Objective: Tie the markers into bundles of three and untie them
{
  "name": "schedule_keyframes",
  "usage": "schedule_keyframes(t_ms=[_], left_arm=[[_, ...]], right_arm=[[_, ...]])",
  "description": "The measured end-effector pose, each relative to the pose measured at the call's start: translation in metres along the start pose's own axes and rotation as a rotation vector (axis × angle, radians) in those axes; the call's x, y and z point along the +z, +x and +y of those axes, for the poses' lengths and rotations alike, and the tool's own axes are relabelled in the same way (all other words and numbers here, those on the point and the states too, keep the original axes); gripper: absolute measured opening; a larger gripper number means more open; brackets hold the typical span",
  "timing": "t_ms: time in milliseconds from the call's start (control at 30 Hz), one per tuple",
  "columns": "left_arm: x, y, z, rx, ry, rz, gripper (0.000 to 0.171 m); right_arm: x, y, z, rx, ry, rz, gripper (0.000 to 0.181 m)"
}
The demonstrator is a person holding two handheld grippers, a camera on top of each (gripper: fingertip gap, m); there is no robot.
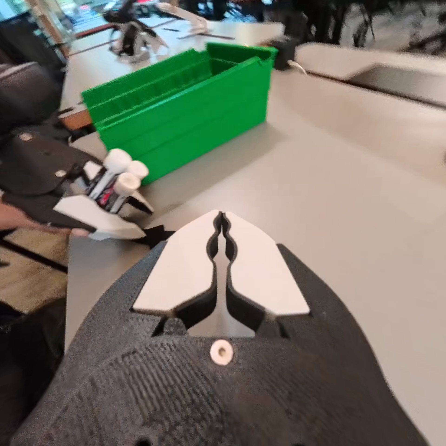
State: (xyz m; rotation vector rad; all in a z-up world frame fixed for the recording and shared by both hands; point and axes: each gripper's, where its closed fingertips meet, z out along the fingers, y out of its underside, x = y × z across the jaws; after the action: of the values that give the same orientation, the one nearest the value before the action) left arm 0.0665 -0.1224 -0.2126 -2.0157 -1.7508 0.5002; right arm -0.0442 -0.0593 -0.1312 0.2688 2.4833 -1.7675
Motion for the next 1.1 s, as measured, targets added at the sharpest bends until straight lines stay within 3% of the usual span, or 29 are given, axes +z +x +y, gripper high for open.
schedule_keyframes(t_ms=[100,167,267,400,500,600,700,833,1000,1100], left_arm=[[0.0,0.0,0.0,-0.002,-0.009,0.002,0.046],[0.0,0.0,0.0,-0.002,-0.007,0.003,0.046],[0.0,0.0,0.0,-0.002,-0.005,0.004,0.046],[0.0,0.0,-0.001,0.004,-0.003,0.009,0.046],[0.0,0.0,-0.001,0.008,-0.002,0.012,0.046],[0.0,0.0,-0.001,0.01,-0.001,0.014,0.046],[0.0,0.0,0.0,0.006,0.001,0.014,0.046],[0.0,-0.001,-0.001,-0.002,0.015,0.016,0.046],[0.002,-0.002,-0.002,-0.009,0.023,0.015,0.046],[0.002,-0.003,-0.002,-0.016,0.034,0.022,0.046]], right_arm=[[0.012,-0.048,0.003,-0.207,-0.052,-0.103,0.0],[0.029,-0.071,0.016,-0.284,-0.151,-0.095,0.012],[0.046,-0.08,0.047,-0.393,-0.329,-0.032,0.03],[0.054,-0.088,0.06,-0.386,-0.364,-0.07,0.036],[0.059,-0.075,0.061,-0.412,-0.373,0.014,0.028],[0.06,-0.065,0.064,-0.449,-0.387,0.073,0.003],[0.059,-0.062,0.062,-0.422,-0.38,0.067,0.002],[0.056,-0.056,0.056,-0.24,-0.359,0.029,0.002],[0.059,-0.048,0.055,-0.285,-0.363,0.136,0.001],[0.055,-0.036,0.047,-0.222,-0.314,0.184,0.001]])
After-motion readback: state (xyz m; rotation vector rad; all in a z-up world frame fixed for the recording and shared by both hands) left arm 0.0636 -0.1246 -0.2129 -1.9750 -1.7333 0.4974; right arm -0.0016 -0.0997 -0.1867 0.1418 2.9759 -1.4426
